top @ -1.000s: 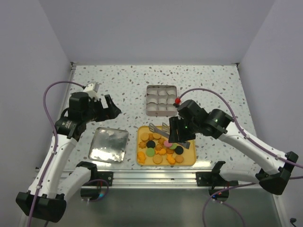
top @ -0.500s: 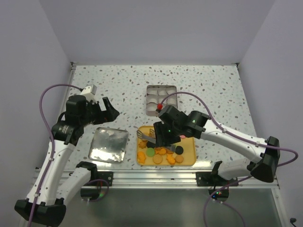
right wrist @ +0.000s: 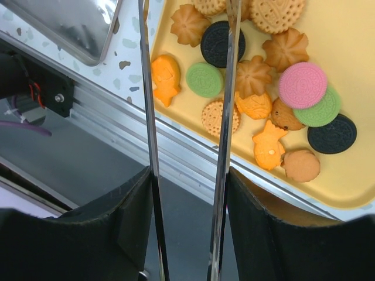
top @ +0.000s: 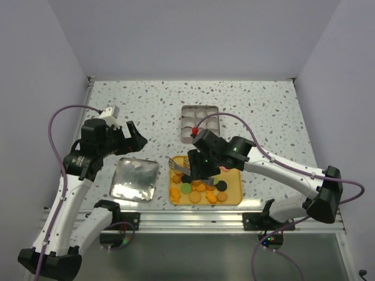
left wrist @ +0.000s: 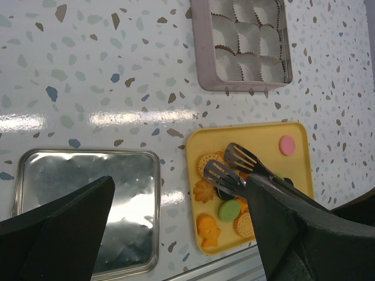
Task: Pack the cookies
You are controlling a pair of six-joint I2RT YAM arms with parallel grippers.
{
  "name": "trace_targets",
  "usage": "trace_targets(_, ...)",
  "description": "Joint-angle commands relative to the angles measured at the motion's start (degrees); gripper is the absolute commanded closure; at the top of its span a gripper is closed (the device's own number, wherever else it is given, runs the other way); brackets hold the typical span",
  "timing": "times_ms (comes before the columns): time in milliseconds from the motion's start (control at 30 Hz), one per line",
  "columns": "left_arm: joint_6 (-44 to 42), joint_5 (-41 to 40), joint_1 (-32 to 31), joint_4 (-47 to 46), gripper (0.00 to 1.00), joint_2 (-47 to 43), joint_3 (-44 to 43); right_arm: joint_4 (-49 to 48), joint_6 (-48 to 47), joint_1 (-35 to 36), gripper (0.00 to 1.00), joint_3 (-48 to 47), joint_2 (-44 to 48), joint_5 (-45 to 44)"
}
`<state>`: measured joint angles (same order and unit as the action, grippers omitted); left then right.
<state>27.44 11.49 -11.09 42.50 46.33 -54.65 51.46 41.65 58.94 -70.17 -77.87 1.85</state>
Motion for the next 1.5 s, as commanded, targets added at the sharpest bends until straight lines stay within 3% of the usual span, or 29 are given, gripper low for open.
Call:
trace_targets(0,-0.63,-0.32,-0.42,-0.05,0.0,-0.71,-1.77,-0.31,0.45,0.21,0.47,-2.78,-0.44,-2.99)
trace_targets(900,-1.43,-0.67,-0.42,-0.49,0.0,-0.89,-0.98,-3.21,1.42,0.48,0.49,-0.05,-3.35,2.02)
trace_targets(1467,-1.43,-0.32,-0.51,-0.84,0.0,-0.36,-0.81,-5.15,4.49,0.83,0.57,6.27,-1.68,4.75)
